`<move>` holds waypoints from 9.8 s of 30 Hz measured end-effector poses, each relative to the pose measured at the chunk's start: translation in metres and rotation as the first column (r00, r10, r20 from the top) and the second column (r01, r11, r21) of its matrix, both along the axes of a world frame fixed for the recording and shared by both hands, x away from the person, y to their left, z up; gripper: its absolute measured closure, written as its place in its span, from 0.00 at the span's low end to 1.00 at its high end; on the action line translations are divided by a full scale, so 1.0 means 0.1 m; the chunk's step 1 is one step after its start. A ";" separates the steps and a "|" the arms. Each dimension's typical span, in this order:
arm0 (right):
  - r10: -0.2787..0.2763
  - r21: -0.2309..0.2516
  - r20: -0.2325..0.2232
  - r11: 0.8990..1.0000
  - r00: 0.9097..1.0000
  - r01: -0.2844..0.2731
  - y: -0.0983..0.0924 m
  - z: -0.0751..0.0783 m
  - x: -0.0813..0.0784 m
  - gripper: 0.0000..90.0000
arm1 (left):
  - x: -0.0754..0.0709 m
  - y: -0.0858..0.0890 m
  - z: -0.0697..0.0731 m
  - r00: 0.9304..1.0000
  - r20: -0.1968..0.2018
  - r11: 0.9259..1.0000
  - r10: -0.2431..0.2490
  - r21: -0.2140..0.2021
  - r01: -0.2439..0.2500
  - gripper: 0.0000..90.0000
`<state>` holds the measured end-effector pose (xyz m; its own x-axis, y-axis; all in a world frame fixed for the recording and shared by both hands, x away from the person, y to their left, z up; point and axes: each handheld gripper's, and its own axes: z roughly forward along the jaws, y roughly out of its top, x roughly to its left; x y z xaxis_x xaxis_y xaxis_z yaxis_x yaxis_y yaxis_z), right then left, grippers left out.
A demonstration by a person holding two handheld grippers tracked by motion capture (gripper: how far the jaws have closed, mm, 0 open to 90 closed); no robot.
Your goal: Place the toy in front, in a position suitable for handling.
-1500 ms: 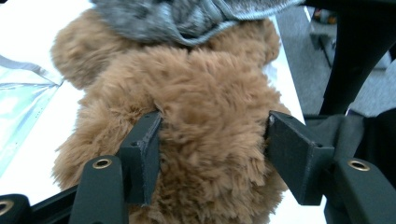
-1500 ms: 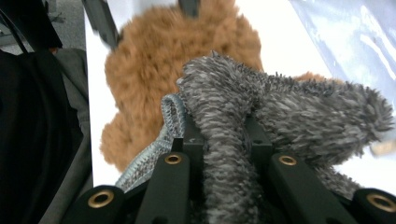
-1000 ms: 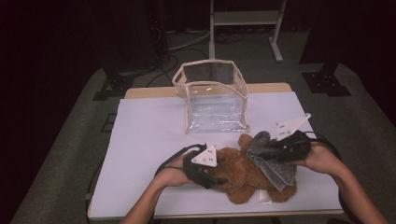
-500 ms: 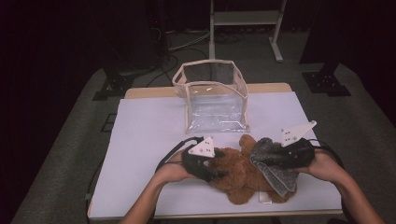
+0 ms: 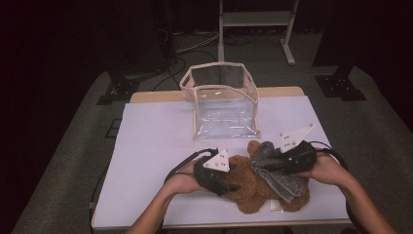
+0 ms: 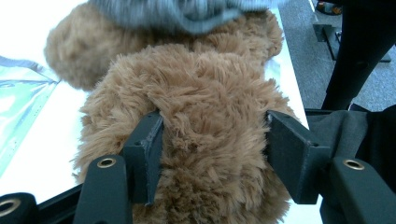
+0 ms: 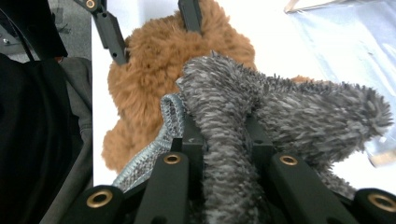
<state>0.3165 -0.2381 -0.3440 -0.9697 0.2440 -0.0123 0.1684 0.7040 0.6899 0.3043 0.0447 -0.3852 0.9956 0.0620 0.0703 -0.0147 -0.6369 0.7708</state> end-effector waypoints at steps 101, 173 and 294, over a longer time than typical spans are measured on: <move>0.007 0.103 -0.011 0.995 1.000 -0.006 -0.37 -0.15 -0.37 0.85 | 0.03 0.01 0.04 0.995 -0.101 0.998 -0.016 0.053 0.021 0.46; 0.091 0.061 0.088 0.993 0.992 -0.096 0.42 -0.09 -0.21 0.84 | -0.01 0.61 0.03 0.998 0.030 0.997 0.060 -0.058 -0.058 0.61; 0.071 0.138 0.071 0.987 0.995 -0.080 0.60 0.11 0.05 0.83 | -0.12 0.52 0.06 0.997 0.069 0.999 0.035 0.009 -0.036 0.45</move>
